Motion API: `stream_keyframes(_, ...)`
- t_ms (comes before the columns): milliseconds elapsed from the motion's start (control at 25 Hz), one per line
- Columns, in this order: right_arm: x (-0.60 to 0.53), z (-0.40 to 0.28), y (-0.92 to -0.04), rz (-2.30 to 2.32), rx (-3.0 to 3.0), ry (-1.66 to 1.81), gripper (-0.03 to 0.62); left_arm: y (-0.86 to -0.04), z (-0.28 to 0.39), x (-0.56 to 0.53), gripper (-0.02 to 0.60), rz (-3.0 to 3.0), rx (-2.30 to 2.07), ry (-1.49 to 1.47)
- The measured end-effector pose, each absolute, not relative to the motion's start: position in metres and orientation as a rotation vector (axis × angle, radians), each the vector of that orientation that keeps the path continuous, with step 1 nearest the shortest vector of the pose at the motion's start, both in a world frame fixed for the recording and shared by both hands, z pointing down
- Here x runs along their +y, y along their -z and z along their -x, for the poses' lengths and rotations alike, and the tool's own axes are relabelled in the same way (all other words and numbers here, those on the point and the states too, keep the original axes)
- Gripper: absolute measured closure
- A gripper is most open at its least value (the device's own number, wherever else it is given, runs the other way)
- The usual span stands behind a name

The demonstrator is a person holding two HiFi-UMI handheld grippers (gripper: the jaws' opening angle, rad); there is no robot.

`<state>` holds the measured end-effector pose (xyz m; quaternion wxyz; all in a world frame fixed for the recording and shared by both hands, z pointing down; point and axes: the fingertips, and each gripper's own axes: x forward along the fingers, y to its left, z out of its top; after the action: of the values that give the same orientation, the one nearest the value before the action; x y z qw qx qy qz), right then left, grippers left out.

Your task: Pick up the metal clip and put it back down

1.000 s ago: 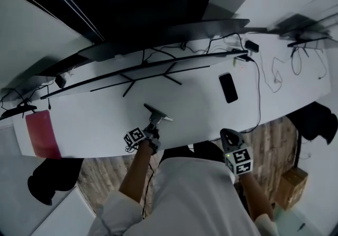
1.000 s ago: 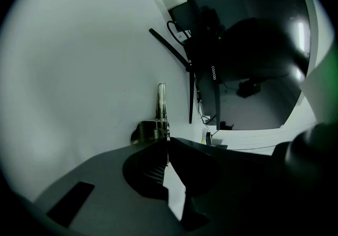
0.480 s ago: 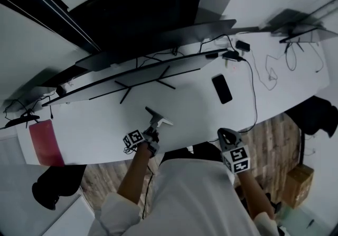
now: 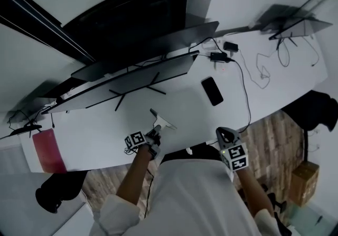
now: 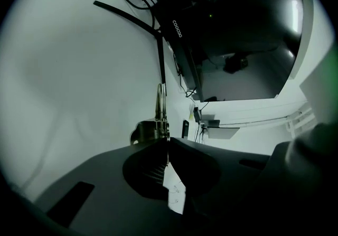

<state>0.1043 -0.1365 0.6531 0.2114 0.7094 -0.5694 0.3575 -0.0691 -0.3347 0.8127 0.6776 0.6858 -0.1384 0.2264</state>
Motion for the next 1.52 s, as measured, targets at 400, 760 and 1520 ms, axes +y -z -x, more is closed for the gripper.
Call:
stream_keyframes(400, -0.105, -0.132, -0.655, -2.025, -1.573, -1.007, 0.557, -0.792, 0.011, -0.291, 0.549, -1.596, -0.173, -0.609)
stream_keyframes(760, -0.069, -0.156, -0.664, -2.074, -1.533, -1.060, 0.557, -0.779, -0.037, -0.249, 0.549, -1.627, -0.064, -0.689)
stream_keyframes(1520, -0.009, -0.223, -0.688, -2.164, -1.494, -1.126, 0.557, -0.774, -0.149, -0.153, 0.549, -1.659, 0.157, -0.877)
